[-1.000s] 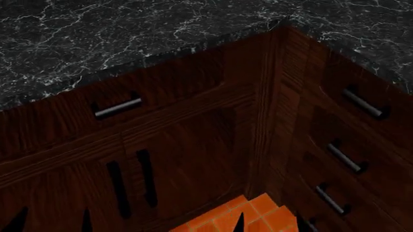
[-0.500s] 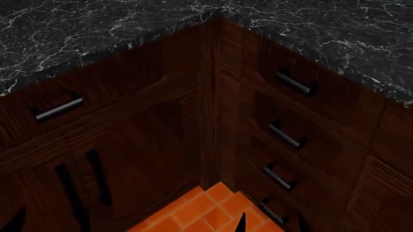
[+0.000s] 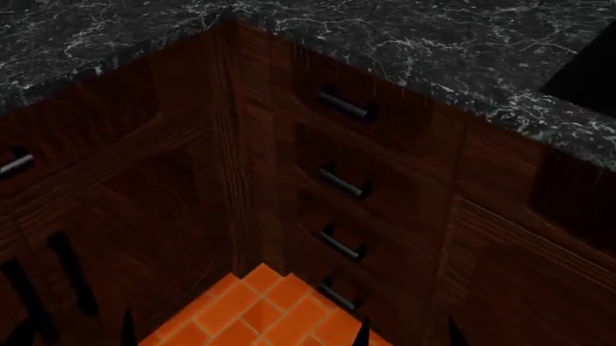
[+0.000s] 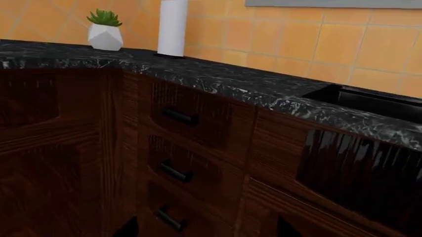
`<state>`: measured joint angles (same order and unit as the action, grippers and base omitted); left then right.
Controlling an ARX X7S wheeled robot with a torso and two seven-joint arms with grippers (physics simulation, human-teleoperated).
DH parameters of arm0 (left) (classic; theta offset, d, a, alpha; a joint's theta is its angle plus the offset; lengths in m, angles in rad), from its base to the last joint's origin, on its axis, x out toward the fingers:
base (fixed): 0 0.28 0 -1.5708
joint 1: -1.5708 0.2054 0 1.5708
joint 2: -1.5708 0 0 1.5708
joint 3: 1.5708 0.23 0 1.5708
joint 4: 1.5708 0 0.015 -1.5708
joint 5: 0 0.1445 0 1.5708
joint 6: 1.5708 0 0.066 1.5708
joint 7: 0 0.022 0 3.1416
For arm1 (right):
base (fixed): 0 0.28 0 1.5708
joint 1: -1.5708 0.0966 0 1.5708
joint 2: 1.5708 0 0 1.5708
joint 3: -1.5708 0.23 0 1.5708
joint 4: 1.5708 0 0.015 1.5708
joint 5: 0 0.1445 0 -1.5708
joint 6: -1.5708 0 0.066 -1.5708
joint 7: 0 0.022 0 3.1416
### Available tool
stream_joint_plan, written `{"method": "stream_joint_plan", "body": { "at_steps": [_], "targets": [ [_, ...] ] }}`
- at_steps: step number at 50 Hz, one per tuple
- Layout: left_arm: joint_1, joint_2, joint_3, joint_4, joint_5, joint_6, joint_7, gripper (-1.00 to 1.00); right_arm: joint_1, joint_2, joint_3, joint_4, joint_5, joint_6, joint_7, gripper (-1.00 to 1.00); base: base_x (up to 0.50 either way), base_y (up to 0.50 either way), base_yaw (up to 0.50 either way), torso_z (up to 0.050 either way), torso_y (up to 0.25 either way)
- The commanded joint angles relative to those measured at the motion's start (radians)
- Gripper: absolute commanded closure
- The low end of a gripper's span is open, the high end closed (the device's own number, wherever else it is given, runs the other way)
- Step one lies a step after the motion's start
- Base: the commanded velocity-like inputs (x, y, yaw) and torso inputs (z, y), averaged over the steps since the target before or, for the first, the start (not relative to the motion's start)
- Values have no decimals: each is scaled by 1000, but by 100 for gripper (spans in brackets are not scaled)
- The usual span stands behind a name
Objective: Navigate to the stove.
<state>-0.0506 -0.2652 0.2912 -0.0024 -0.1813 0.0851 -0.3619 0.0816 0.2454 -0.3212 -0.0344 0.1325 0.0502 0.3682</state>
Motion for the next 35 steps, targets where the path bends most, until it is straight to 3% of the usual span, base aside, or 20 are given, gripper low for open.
{"method": "stream_joint_plan", "body": {
  "at_steps": [1, 35],
  "targets": [
    [-4, -3, 5, -1, -2, -4, -3, -100, 6, 1, -1, 9, 9, 0, 3, -100, -69, 85, -500, 0, 0],
    [0, -12, 13, 3, -10, 3, -13, -100, 3, 11, -11, 4, 23, -8, 13, -100, -58, 89, -500, 0, 0]
  ]
}}
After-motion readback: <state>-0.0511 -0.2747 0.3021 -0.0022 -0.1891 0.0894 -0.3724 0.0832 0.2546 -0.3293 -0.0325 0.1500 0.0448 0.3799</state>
